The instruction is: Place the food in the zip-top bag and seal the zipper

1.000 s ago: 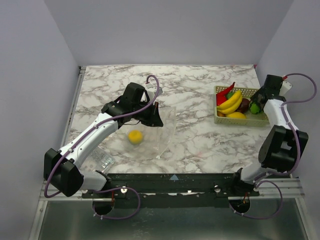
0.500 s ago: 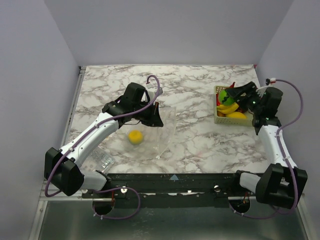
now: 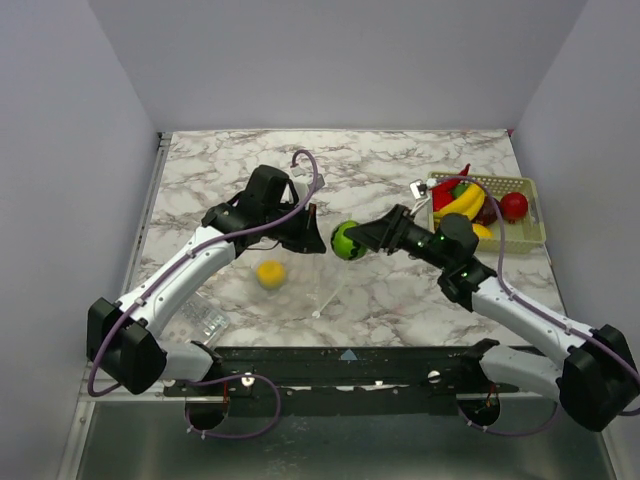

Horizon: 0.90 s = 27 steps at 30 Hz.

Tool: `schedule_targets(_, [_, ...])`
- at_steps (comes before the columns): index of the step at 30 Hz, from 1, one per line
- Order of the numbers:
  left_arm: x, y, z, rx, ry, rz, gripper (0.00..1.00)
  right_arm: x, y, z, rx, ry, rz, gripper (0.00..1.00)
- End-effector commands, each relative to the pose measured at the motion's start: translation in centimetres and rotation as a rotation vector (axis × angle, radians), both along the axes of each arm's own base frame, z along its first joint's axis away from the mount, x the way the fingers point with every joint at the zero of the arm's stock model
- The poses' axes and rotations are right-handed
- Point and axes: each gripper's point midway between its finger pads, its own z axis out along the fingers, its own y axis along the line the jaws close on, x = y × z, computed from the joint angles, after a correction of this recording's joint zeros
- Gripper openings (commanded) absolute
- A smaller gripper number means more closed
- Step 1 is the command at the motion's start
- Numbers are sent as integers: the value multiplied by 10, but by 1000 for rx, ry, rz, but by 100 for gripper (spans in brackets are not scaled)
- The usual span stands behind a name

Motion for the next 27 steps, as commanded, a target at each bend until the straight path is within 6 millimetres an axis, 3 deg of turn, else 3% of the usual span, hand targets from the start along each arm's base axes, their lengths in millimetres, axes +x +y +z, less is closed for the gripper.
schedule_targets(1, [-2,7,19,-37,-64,20,0,-11,30,8,39,-125,-9,0])
schedule_targets(4, [-1,11,26,-52,-87,37,0,-14,39,-9,-25,-169,-61,1])
schedule_targets(8, [-1,12,28,-58,-93,43,0,-6,34,-40,-58,-87,-159,0])
schedule_targets(12, [-2,11,30,-66,-89,39,0,0,34,-55,-126,-53,-272,3])
schedule_targets(15, [-3,9,32,-82,-83,32,0,7,41,-53,-149,-43,-293,22])
schedule_targets(18, [-3,7,35,-92,-80,35,0,11,49,-50,-170,-37,-281,57])
schedule_targets(21, [0,11,36,-67,-71,73,0,13,48,-47,-188,-18,-298,83])
schedule_targets(27, [-3,16,35,-37,5,145,0,12,49,-52,-272,18,-280,91])
